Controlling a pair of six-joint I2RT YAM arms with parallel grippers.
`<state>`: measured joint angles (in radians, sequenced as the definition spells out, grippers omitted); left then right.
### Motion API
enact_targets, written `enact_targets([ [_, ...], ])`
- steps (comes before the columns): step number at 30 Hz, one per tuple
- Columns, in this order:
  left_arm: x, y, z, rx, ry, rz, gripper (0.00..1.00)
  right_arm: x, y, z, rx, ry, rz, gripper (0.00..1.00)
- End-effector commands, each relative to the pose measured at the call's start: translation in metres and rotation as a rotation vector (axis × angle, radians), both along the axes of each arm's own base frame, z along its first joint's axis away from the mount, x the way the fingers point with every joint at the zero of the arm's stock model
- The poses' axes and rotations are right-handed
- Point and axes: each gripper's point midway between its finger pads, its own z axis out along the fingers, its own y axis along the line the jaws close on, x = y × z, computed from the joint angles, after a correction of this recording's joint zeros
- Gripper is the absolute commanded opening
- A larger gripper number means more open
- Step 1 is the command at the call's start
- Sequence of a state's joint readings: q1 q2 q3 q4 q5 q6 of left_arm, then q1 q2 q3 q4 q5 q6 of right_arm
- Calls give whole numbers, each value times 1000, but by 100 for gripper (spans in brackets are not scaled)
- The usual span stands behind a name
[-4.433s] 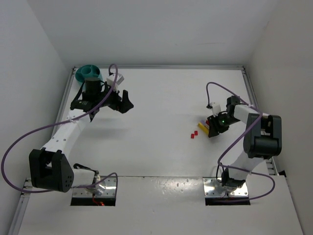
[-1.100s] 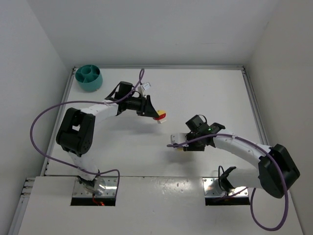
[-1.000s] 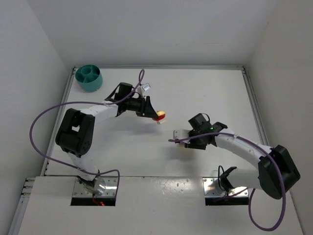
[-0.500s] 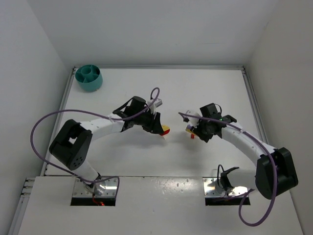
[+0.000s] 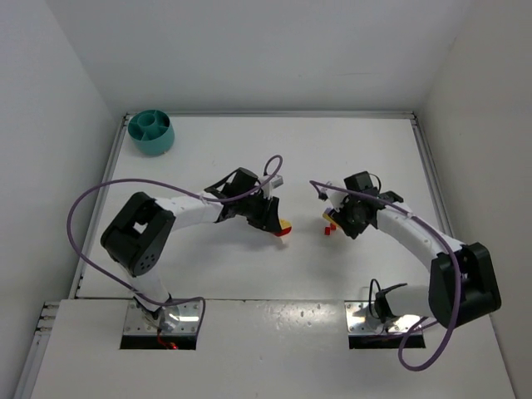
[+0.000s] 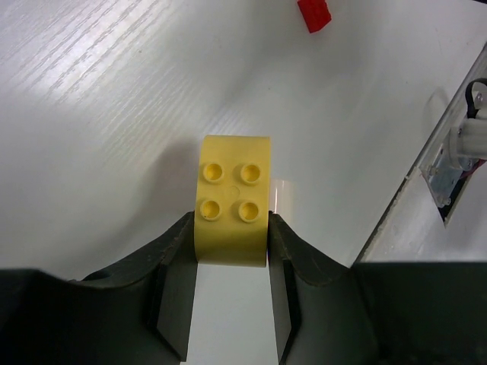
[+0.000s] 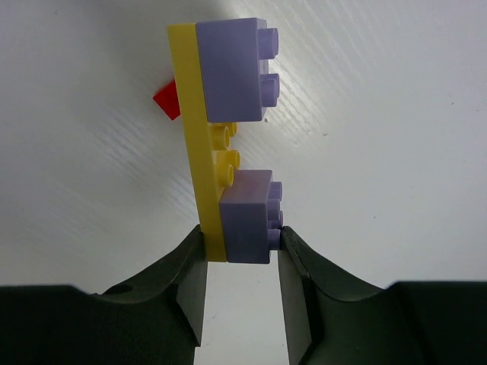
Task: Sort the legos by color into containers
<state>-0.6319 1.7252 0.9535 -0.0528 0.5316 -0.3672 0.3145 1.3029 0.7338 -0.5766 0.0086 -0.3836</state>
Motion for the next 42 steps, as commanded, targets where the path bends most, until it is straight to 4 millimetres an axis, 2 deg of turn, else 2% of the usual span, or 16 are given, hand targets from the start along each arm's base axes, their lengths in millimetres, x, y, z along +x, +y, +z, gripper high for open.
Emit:
enact_targets([
  [1,6,-19,36,-86,-92,-51,10,14,5,6,24,-16,-33,2],
  [2,5,-20,41,-107,-105,-61,10,16,6,6,29,-14,-45,2],
  [5,4,-24,59,-147,-160,-71,9,20,7,0,31,16,-59,14],
  [6,5,-23,62,-145,-181,-70,9,19,4,-2,34,27,-84,21],
  [7,4,-25,65,-146,-192,-72,9,25,6,3,43,13,-92,41],
  [8,5,-26,67,-152,-200,-72,9,30,5,6,50,7,-114,49],
  [10,6,-27,69,-163,-198,-64,8,41,13,18,104,-27,-118,61],
  [12,5,-32,81,-207,-201,-66,8,46,18,34,159,-66,-118,65],
  [15,7,-36,97,-291,-182,-45,6,53,44,62,308,-105,-50,66],
  [18,10,-41,114,-370,-144,-42,5,38,63,72,411,-44,11,66],
  [20,15,-41,116,-375,-98,-8,5,36,78,94,510,-77,69,66],
  [23,34,-39,117,-330,-83,104,5,29,89,101,585,-109,80,66],
  [28,54,-37,116,-290,-42,209,5,15,110,101,688,-10,99,68],
  [29,56,-37,105,-263,0,235,5,13,115,105,703,-3,106,69],
  [32,67,-41,113,-264,-9,261,5,14,120,106,719,-1,113,71],
  [42,68,-54,109,-281,45,249,1,34,131,99,709,-18,29,72],
])
